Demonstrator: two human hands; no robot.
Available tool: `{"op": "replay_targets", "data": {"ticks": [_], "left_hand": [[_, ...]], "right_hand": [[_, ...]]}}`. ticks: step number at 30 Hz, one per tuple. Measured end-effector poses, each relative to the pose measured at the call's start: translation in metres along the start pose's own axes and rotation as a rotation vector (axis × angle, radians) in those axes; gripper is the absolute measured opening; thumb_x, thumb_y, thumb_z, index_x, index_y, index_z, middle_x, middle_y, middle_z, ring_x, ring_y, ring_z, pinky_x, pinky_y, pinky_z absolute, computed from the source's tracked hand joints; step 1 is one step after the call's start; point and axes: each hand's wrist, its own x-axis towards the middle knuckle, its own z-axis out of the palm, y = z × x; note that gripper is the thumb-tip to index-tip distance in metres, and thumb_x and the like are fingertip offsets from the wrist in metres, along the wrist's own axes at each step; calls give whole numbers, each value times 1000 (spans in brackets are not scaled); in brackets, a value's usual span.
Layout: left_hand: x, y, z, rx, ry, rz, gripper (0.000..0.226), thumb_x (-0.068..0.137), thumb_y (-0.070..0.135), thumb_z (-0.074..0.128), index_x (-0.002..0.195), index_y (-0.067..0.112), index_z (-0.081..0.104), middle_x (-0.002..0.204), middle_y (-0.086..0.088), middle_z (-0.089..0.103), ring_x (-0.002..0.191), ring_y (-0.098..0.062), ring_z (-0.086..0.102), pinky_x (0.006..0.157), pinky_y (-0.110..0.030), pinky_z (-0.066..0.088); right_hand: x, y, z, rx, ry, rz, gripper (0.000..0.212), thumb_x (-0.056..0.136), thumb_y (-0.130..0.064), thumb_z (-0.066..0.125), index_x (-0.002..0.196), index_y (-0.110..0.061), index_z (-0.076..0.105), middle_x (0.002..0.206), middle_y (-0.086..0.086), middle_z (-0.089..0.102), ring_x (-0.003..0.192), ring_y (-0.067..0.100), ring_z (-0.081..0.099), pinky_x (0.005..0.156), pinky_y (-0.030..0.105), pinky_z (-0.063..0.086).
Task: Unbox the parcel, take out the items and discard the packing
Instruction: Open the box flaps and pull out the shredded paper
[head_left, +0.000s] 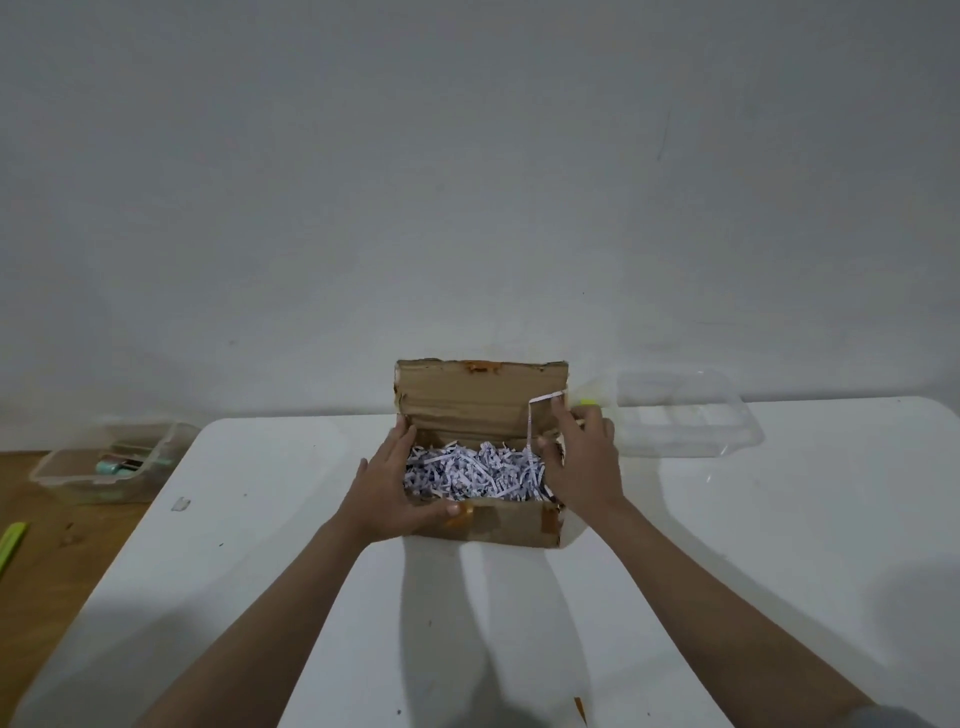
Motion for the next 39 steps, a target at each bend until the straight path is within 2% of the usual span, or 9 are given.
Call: {"op": "replay_targets", "data": {"ticks": [5, 9, 12, 15, 18, 20, 25, 32, 39], "left_hand": [[11, -4, 2, 59, -2, 40, 134, 50, 91, 53, 151, 17, 4, 160, -1, 5, 144, -24, 19, 114, -48, 26], [10, 2, 2, 73, 37, -3, 137, 42, 97, 44, 150, 19, 12, 158, -1, 15, 138, -29, 23, 111, -47, 29], [10, 3, -3, 120, 53, -8, 132, 43, 98, 38, 148, 21, 20, 154, -2, 24, 134, -30, 29, 107, -50, 34], [7, 9, -8, 66, 172, 72, 106, 56, 86, 51, 138, 20, 40, 141, -5, 42, 123, -26, 41, 100, -40, 40], [7, 14, -9, -58, 334, 233, 63, 71, 66, 62, 111, 18, 60, 109, 1, 60, 101, -14, 53, 84, -27, 45], [12, 14, -8, -93, 282, 251, 52, 75, 60, 64, 105, 18, 62, 103, 6, 61, 95, -9, 57, 77, -27, 50], [28, 3, -1, -8, 85, 108, 59, 74, 59, 65, 118, 20, 59, 119, 0, 60, 106, -17, 58, 85, -30, 50], [45, 8, -1, 266, -228, -28, 77, 73, 57, 68, 136, 21, 41, 137, -10, 46, 120, -28, 50, 96, -40, 46], [46, 11, -7, 187, -349, -84, 82, 76, 60, 63, 144, 27, 31, 148, -10, 32, 133, -28, 37, 108, -36, 35]], "right_hand": [[7, -8, 2, 163, -38, -84, 42, 90, -19, 56, 127, 0, 51, 120, 17, 55, 110, 31, 49, 94, 46, 46], [8, -3, 5, 182, -257, 1, 66, 90, -46, 53, 141, -9, 33, 125, 10, 55, 114, 27, 50, 96, 45, 45], [10, 1, 4, 170, -271, -52, 63, 88, -52, 53, 135, -12, 39, 117, 5, 56, 104, 23, 52, 92, 43, 47], [8, 2, 0, 121, -150, -176, 59, 88, -40, 61, 134, -6, 45, 130, 11, 53, 122, 27, 47, 103, 30, 37], [3, -4, -3, 75, -114, -271, 56, 89, -36, 62, 134, -7, 47, 129, 10, 54, 121, 24, 49, 94, 16, 33], [0, -7, 0, 53, -196, -287, 56, 88, -35, 62, 135, -8, 47, 126, 9, 55, 117, 22, 51, 89, 19, 39], [5, -13, 7, -128, -403, -159, 54, 84, -43, 63, 128, -12, 52, 118, 9, 54, 113, 24, 51, 80, 35, 48], [32, -24, 5, -251, -674, -139, 71, 67, -55, 75, 122, -19, 50, 119, 4, 62, 109, 25, 59, 85, 36, 52], [39, -30, 4, -260, -764, -128, 71, 72, -53, 72, 130, -19, 49, 126, 3, 60, 113, 23, 57, 87, 28, 45]]}}
